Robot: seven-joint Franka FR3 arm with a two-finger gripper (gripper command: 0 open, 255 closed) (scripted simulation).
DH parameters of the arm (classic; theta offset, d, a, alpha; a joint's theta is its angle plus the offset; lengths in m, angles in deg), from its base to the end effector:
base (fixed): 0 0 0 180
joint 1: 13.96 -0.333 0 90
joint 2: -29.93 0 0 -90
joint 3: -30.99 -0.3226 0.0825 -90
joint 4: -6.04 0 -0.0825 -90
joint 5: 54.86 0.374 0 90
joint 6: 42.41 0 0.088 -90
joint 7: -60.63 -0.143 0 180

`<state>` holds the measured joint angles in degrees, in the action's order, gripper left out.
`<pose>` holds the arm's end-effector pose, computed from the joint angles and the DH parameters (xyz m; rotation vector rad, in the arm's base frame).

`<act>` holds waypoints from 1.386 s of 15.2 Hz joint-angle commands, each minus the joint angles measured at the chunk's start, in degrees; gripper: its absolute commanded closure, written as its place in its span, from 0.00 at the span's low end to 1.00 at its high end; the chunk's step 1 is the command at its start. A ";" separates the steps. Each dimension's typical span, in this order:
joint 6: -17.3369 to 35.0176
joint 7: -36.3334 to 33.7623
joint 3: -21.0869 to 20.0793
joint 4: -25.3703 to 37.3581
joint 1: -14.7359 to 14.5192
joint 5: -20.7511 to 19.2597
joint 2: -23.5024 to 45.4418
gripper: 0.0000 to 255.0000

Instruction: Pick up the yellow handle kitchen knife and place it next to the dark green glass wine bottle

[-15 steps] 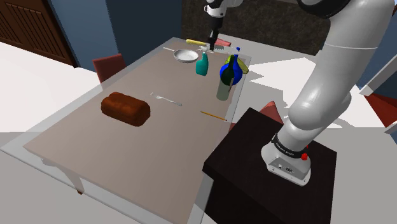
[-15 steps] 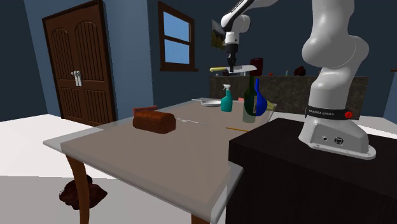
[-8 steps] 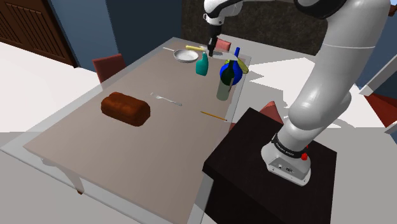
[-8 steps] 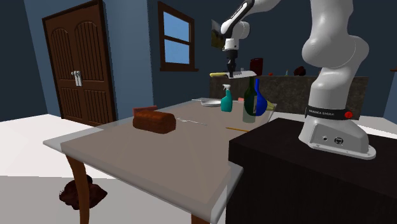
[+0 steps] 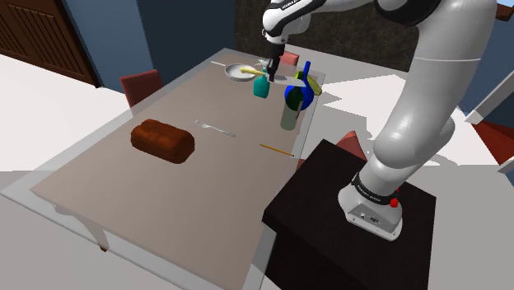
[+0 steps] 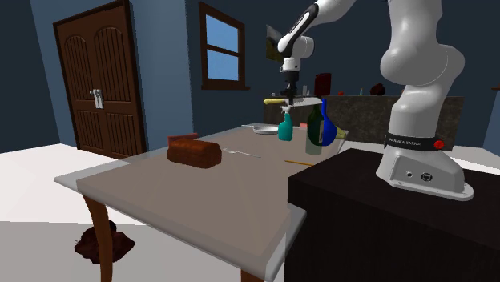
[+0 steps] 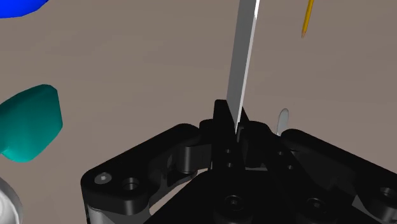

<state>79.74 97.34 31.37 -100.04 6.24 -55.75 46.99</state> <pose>0.5776 -0.2179 0.3373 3.1035 0.4535 -0.0351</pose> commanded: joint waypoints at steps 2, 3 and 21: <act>2.08 -0.02 0.01 -0.89 0.01 -0.01 1.17 1.00; 2.74 -0.03 0.01 -1.17 0.01 -0.01 1.54 1.00; 13.88 -0.21 0.03 -4.07 0.02 -0.08 9.79 1.00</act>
<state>92.95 97.32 31.43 -104.12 6.39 -55.81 56.11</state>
